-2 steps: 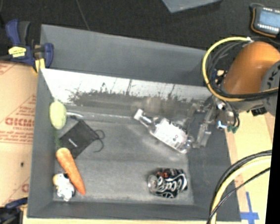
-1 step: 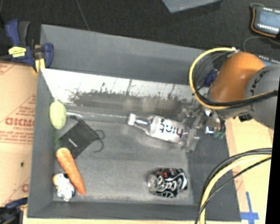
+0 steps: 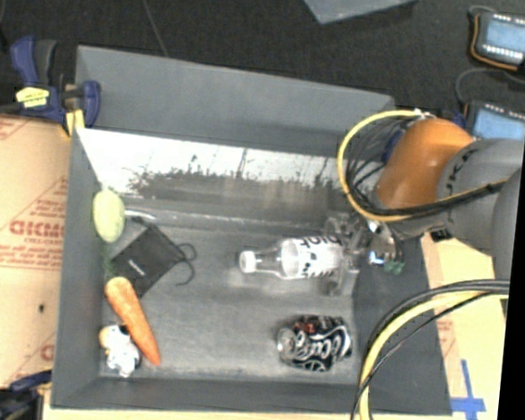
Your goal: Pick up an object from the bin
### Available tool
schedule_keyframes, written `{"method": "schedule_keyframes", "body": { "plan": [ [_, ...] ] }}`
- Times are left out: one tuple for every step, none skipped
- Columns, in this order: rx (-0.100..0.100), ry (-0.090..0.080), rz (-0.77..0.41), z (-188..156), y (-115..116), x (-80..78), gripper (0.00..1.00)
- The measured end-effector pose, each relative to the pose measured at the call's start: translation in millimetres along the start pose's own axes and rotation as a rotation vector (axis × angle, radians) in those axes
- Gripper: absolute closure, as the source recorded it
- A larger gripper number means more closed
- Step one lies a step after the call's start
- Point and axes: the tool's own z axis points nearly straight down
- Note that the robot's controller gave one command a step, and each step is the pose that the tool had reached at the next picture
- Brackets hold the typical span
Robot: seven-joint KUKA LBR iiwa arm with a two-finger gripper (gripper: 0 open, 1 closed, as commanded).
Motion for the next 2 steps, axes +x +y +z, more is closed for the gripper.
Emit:
{"method": "schedule_keyframes", "body": {
  "plan": [
    [0.002,-0.01,0.132,-20.3,12.9,9.2,1.0],
    [0.003,-0.01,0.131,-20.3,12.8,9.3,1.0]
  ]
}}
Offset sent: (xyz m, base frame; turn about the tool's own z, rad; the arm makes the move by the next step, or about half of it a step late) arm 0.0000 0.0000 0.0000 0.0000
